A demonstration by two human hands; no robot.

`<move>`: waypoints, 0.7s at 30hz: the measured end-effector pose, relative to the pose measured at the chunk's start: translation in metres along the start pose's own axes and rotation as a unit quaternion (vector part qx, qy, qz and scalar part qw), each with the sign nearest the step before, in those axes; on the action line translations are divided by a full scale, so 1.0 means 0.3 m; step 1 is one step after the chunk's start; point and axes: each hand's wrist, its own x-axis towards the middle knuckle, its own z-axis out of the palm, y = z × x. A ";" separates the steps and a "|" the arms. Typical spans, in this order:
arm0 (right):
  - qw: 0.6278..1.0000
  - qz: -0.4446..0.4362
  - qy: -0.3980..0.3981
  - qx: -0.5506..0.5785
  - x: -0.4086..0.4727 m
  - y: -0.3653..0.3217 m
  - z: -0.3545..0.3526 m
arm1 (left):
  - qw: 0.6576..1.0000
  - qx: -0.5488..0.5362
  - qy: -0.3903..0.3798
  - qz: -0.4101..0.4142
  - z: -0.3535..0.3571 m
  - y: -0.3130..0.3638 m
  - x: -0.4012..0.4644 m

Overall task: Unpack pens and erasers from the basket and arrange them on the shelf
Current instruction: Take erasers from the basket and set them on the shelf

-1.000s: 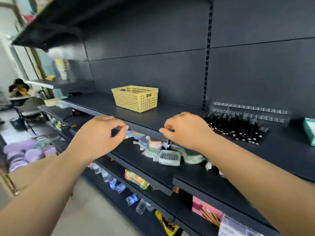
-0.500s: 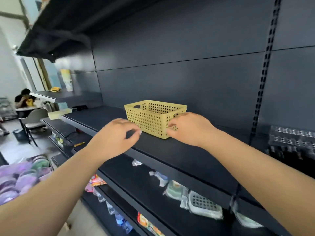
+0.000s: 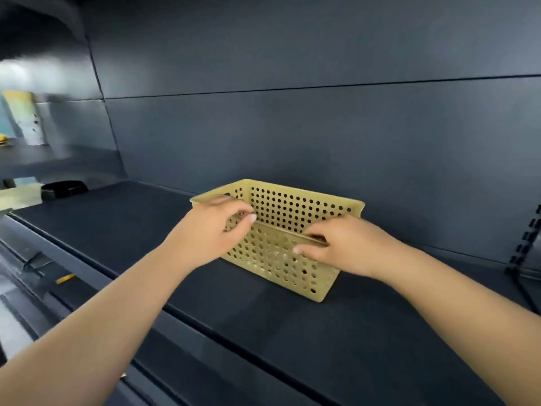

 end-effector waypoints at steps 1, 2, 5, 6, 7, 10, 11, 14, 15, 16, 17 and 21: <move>1.000 0.012 -0.011 -0.002 0.017 -0.006 0.011 | 1.000 -0.005 -0.017 0.007 0.023 -0.042 0.025; 1.000 0.022 -0.017 -0.003 0.033 -0.010 0.017 | 0.999 -0.014 -0.031 0.016 0.038 -0.074 0.045; 0.997 0.061 -0.036 0.008 0.072 -0.020 0.011 | 0.993 -0.055 -0.053 0.095 0.046 -0.148 0.099; 0.996 0.077 -0.040 0.016 0.085 -0.023 0.008 | 0.987 -0.072 -0.072 0.125 0.044 -0.172 0.118; 0.994 0.092 -0.044 0.025 0.094 -0.030 0.003 | 0.980 -0.090 -0.092 0.152 0.040 -0.192 0.136; 0.987 0.137 -0.075 0.027 0.119 -0.059 -0.006 | 0.961 -0.133 -0.142 0.195 0.049 -0.244 0.197; 0.984 0.154 -0.084 0.021 0.128 -0.071 -0.005 | 0.956 -0.139 -0.154 0.208 0.059 -0.264 0.219; 0.976 0.194 -0.091 0.030 0.141 -0.120 0.001 | 0.941 -0.170 -0.180 0.233 0.085 -0.305 0.273; 0.974 0.201 -0.093 0.046 0.145 -0.132 -0.002 | 0.936 -0.172 -0.190 0.241 0.089 -0.314 0.287; 0.970 0.212 -0.100 0.069 0.155 -0.141 -0.008 | 0.931 -0.165 -0.203 0.254 0.094 -0.323 0.304; 0.963 0.228 -0.110 0.093 0.166 -0.142 -0.016 | 0.927 -0.152 -0.214 0.268 0.097 -0.331 0.321; 0.934 0.297 -0.128 0.151 0.207 -0.078 -0.046 | 0.925 -0.100 -0.269 0.248 0.093 -0.346 0.417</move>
